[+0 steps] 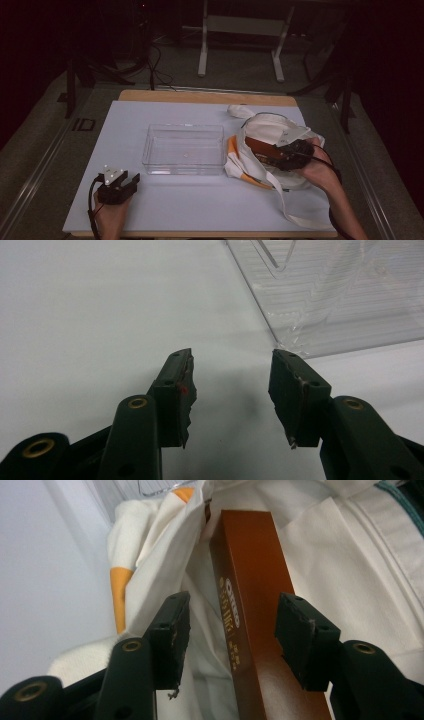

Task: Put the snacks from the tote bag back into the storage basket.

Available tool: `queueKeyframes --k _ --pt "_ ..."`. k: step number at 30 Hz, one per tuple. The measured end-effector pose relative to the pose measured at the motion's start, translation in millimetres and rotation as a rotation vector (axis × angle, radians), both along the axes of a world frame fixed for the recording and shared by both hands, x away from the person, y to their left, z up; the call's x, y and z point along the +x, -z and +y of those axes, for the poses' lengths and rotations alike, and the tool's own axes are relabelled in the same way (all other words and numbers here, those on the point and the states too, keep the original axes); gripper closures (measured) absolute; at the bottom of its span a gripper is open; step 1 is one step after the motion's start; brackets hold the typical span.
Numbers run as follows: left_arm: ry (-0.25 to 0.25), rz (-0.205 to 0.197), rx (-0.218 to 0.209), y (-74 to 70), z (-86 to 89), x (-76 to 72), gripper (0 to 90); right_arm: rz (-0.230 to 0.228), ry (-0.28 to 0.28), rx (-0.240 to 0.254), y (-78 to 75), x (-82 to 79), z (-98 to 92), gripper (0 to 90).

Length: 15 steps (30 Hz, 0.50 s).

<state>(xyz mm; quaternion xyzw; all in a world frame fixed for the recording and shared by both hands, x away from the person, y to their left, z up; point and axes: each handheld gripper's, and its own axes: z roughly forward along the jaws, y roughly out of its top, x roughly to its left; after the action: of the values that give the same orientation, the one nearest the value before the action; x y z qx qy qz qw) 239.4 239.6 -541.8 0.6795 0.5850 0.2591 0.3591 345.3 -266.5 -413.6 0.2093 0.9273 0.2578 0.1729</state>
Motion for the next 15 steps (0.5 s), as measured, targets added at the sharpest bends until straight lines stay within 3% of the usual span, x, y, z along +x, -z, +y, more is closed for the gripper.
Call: queueKeyframes --k 15 --pt "-0.001 0.000 0.000 0.0 -0.1 0.0 52.7 0.036 -0.004 -0.038 6.1 9.9 -6.8 46.9"
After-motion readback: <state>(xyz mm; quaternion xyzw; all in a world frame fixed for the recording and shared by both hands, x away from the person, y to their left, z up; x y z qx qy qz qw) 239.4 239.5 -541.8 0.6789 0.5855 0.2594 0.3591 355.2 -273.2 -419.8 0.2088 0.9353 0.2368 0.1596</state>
